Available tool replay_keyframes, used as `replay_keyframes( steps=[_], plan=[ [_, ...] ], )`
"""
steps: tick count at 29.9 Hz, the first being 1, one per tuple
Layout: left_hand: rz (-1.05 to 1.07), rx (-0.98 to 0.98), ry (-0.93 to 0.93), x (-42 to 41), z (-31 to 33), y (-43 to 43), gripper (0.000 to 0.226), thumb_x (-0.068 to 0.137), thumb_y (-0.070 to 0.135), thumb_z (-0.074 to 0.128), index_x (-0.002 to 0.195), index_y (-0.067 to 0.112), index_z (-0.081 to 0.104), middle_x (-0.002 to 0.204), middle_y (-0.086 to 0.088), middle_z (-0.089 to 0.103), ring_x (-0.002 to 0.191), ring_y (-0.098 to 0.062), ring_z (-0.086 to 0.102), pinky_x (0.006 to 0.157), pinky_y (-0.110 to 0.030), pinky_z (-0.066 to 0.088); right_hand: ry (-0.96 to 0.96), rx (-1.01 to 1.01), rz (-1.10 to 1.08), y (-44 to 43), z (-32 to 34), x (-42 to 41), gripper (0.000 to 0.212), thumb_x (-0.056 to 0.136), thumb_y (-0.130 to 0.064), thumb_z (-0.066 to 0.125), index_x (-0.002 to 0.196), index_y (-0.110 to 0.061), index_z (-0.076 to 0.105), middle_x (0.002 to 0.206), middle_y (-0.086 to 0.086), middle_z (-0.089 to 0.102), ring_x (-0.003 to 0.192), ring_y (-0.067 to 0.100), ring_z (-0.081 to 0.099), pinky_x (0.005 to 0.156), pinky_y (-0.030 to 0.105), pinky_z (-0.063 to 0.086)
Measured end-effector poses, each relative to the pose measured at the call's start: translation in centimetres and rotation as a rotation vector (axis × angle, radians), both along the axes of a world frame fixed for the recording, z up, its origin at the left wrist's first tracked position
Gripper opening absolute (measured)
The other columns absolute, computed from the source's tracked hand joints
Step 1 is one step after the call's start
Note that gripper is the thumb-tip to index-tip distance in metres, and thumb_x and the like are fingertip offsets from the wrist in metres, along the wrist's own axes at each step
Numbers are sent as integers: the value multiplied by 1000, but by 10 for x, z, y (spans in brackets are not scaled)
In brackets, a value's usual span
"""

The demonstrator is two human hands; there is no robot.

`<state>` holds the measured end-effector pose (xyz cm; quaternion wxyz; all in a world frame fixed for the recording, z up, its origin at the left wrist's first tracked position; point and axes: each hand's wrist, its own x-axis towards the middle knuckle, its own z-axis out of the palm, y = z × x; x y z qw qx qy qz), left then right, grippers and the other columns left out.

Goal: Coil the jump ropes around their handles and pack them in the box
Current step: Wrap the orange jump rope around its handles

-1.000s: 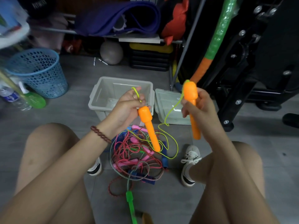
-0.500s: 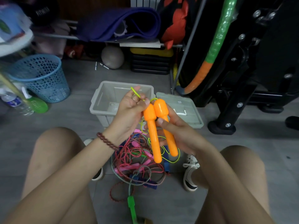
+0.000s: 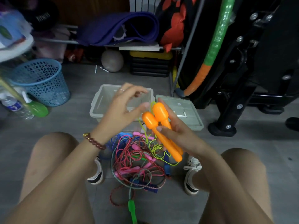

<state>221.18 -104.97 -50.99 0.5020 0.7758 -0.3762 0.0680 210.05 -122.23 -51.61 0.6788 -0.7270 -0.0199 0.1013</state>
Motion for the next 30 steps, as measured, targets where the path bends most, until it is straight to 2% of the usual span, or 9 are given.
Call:
replay_keyframes(
  steps=[2,4,8,13,16,18,22,27,30],
  plan=[
    [-229,72,20,-4,-3,-4,43,85,46,56,124,27,53,113,0,45,110,-7,47,96,-22,38,5,26,48,4,1,-1,78,96,-6,49,143,-51,8,97,12,62,71,23,62,56,32,53],
    [-295,102,122,-12,-7,-9,47,84,47,57,127,32,49,111,1,46,100,-11,51,86,-26,45,7,39,60,6,1,0,78,95,-6,50,145,-48,7,97,8,64,72,21,63,56,32,53],
    [-230,27,147,-22,-9,-15,35,84,42,56,115,27,54,101,1,53,88,-15,54,75,-27,47,-3,11,56,5,3,1,75,95,-7,52,149,-36,9,101,8,66,73,21,64,56,28,52],
    [-223,-48,128,-22,-8,-18,18,81,24,62,99,21,59,90,3,54,79,-12,53,70,-18,42,114,119,48,3,0,1,83,88,-8,61,147,-41,13,107,18,66,84,34,67,64,43,56],
    [-207,-126,169,-20,-5,-16,21,78,23,63,95,12,60,89,-3,57,78,-11,55,68,-18,44,118,92,134,-2,9,-2,72,89,-17,58,146,-40,20,102,3,69,85,23,69,63,33,56],
    [-205,-162,181,-19,-3,-14,21,76,22,64,94,11,60,88,-2,58,76,-1,54,67,-13,43,138,116,159,-6,14,-4,66,91,-26,54,145,-43,21,112,-1,68,88,19,70,62,27,55],
    [-217,-159,175,-21,1,-12,21,75,21,65,93,11,60,88,-1,59,72,1,54,64,-10,41,162,184,333,-10,13,-6,83,85,-42,61,147,-48,7,137,11,53,110,34,62,69,33,55],
    [-205,-148,190,-20,2,-7,22,74,23,66,93,15,61,89,-3,62,70,0,54,61,-12,41,48,120,296,0,8,-9,86,93,-12,55,147,-46,-2,126,19,59,104,31,63,63,26,52],
    [-163,-138,199,-18,1,-6,26,73,26,65,95,11,62,86,-2,60,68,-5,53,60,-15,43,-65,39,145,13,-1,-7,100,84,-1,65,147,-46,1,125,13,57,100,24,64,70,25,52]
  ],
)
